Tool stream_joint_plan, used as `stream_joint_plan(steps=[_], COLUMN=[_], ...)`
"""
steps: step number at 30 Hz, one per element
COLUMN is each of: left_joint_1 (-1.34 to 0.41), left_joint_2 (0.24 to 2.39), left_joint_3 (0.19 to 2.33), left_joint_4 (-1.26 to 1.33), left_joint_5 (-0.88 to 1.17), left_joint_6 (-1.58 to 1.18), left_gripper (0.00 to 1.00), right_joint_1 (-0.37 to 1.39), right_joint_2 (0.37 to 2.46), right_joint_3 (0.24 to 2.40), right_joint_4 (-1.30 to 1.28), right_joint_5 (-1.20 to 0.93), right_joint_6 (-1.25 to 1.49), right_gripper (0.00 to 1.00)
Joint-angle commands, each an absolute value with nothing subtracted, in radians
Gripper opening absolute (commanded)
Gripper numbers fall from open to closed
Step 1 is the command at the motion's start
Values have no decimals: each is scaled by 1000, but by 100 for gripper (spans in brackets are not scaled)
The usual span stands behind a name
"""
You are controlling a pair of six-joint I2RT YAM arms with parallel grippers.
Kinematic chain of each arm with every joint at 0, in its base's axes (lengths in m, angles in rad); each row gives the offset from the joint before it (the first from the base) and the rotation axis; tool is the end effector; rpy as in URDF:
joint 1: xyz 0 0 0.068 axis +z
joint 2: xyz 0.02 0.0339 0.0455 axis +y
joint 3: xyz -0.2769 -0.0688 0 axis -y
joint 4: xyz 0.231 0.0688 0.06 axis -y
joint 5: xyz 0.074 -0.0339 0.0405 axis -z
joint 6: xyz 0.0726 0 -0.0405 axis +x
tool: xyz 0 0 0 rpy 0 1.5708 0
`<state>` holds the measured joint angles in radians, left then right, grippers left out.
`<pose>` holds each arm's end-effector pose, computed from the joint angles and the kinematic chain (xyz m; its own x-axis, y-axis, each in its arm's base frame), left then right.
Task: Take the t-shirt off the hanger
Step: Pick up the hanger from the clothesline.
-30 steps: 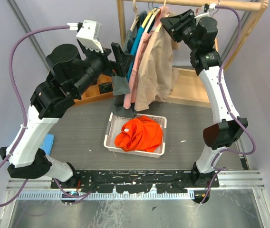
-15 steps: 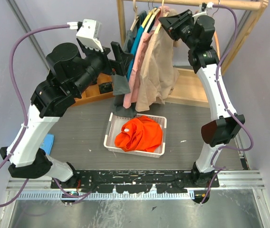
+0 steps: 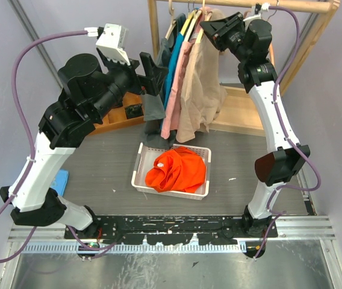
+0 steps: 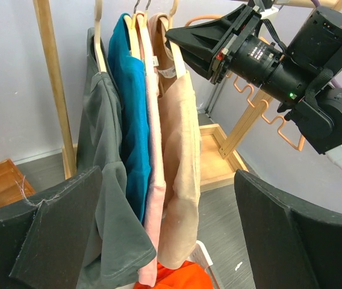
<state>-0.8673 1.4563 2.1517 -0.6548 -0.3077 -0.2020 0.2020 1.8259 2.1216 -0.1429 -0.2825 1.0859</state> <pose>0.1917 -0.1919 0.5885 -0.0808 -0.2003 -0.9764 0.5255 0.8238 -0.2125 0.4225 0.1072 0.5280 -0.3398 0.7977 -0.4982 -0.3475 0.3858 0.8546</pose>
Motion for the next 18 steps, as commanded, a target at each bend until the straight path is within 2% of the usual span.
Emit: stream_joint_plan(steps=[1, 18], left_joint_1=[-861, -858], left_joint_2=[1456, 1441], left_joint_3=[2148, 2146], left_joint_4=[-615, -616], left_joint_5=[-291, -284], left_joint_6=[-192, -202], left_gripper=[98, 98], right_joint_1=[206, 208], right_joint_2=[1807, 1781], right_joint_3=[2191, 2230], right_joint_4=[46, 82], right_joint_5=[-316, -338], right_joint_6=[1084, 1083], right_gripper=[7, 1])
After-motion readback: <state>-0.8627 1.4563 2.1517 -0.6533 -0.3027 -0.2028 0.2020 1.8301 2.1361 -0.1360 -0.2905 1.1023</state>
